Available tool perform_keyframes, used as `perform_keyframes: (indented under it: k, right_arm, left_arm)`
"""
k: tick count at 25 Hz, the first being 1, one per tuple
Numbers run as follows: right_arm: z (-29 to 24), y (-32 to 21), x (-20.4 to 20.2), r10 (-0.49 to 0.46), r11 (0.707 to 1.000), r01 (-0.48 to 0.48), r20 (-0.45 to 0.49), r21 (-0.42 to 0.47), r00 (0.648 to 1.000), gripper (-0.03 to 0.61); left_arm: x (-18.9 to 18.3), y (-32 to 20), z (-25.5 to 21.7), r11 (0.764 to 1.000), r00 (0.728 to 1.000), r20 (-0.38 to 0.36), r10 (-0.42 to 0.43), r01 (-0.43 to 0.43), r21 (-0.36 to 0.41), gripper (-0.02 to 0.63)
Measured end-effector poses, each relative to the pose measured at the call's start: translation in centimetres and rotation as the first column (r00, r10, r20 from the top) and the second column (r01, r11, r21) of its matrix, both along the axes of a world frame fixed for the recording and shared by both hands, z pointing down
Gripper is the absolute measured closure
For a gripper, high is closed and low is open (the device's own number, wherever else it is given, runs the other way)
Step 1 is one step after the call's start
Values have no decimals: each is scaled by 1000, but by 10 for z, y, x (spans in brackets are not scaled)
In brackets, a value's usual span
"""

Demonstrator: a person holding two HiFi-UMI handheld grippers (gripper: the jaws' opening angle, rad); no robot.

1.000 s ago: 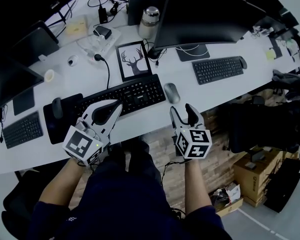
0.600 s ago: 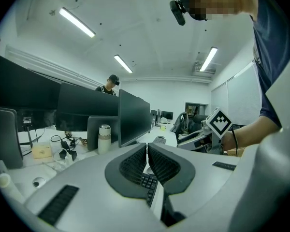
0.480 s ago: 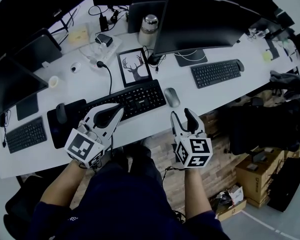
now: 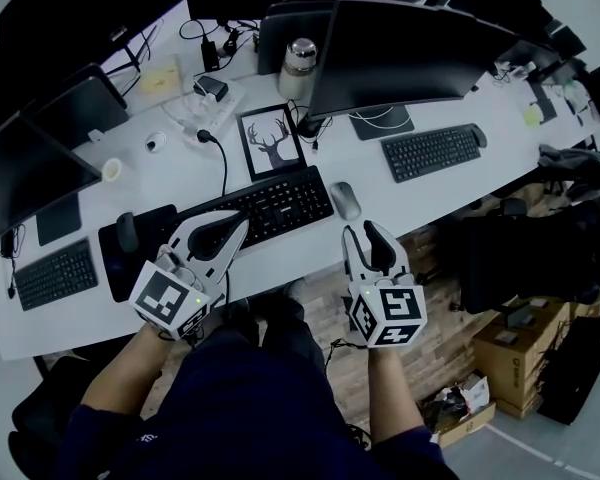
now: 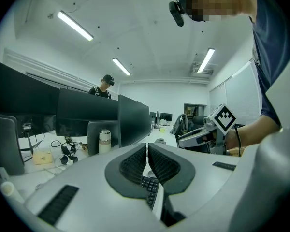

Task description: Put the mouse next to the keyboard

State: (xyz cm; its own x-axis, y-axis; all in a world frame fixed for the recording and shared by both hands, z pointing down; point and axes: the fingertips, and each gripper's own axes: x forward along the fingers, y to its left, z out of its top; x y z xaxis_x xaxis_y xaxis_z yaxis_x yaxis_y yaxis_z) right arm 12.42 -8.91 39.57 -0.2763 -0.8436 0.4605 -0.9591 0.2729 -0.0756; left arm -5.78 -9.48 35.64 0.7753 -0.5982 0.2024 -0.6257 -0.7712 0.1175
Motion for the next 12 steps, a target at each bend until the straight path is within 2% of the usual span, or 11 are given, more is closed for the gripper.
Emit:
perform_keyframes:
  k: [12]
  right_arm:
    - [-24, -1, -22, -50, 997, 52, -36, 59, 998, 482]
  left_arm:
    - [-2, -3, -6, 1000, 1000, -6, 3, -3, 10, 575]
